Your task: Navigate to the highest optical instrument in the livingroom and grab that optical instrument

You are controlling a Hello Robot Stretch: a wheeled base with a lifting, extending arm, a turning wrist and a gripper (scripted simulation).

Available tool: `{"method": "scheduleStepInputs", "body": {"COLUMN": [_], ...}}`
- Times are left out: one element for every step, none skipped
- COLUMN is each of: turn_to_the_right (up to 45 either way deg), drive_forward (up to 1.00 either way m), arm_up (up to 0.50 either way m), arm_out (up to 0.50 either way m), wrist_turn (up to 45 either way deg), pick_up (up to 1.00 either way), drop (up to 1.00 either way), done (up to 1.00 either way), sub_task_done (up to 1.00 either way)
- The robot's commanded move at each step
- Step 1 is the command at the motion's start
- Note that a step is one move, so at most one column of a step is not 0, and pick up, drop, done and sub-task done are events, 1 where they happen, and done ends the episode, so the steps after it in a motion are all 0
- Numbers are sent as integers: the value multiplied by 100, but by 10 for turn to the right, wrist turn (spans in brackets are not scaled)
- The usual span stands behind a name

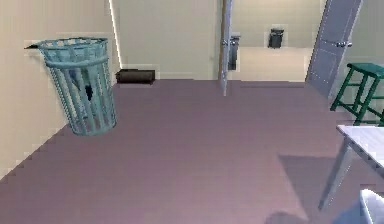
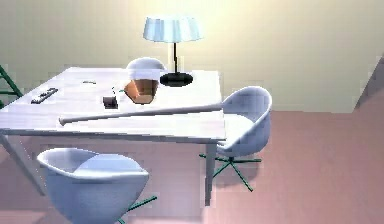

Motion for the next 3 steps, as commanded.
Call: {"method": "scheduleStepInputs", "body": {"turn_to_the_right": [0, 450, 60], "drive_forward": [100, 0, 0], "arm_up": [0, 0, 0], "arm_out": [0, 0, 0], "wrist_turn": [0, 0, 0], "pick_up": [0, 0, 0], "drop": [0, 0, 0], "done": [0, 0, 0], "sub_task_done": [0, 0, 0]}}
